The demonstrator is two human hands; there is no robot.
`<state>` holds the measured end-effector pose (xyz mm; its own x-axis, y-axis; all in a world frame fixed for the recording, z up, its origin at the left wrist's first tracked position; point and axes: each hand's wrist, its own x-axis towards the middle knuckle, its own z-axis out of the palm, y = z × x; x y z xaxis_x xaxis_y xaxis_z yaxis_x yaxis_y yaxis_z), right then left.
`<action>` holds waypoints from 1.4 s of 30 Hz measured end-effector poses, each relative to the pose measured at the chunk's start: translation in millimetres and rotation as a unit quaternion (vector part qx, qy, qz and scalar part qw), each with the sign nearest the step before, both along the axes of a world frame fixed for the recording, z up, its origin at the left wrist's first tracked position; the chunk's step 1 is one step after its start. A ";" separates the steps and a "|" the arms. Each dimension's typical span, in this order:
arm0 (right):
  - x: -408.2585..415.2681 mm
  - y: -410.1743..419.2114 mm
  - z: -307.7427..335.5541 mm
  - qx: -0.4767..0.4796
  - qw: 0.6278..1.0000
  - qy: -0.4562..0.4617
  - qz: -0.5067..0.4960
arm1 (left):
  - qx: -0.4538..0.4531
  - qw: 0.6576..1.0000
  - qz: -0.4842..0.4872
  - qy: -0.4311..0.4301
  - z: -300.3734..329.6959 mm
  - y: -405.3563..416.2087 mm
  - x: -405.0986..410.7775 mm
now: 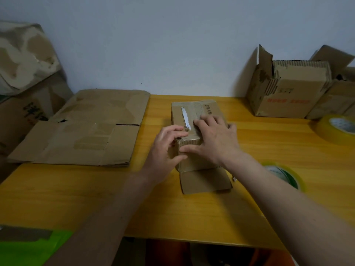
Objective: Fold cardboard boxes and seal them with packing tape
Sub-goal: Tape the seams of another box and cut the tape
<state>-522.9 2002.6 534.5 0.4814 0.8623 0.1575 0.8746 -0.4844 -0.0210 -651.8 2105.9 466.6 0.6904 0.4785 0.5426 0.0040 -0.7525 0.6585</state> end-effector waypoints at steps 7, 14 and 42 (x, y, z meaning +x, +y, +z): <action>23.7 -14.9 -9.2 0.069 0.994 0.036 0.073 | -0.018 1.000 -0.006 0.023 4.8 1.7 -4.7; 46.6 -5.9 -34.6 0.391 0.813 0.431 0.028 | 0.056 0.989 0.128 -0.047 8.1 3.8 38.4; 74.6 1.5 -20.6 0.228 0.951 0.131 0.163 | -0.018 0.986 0.147 -0.073 16.1 2.9 50.6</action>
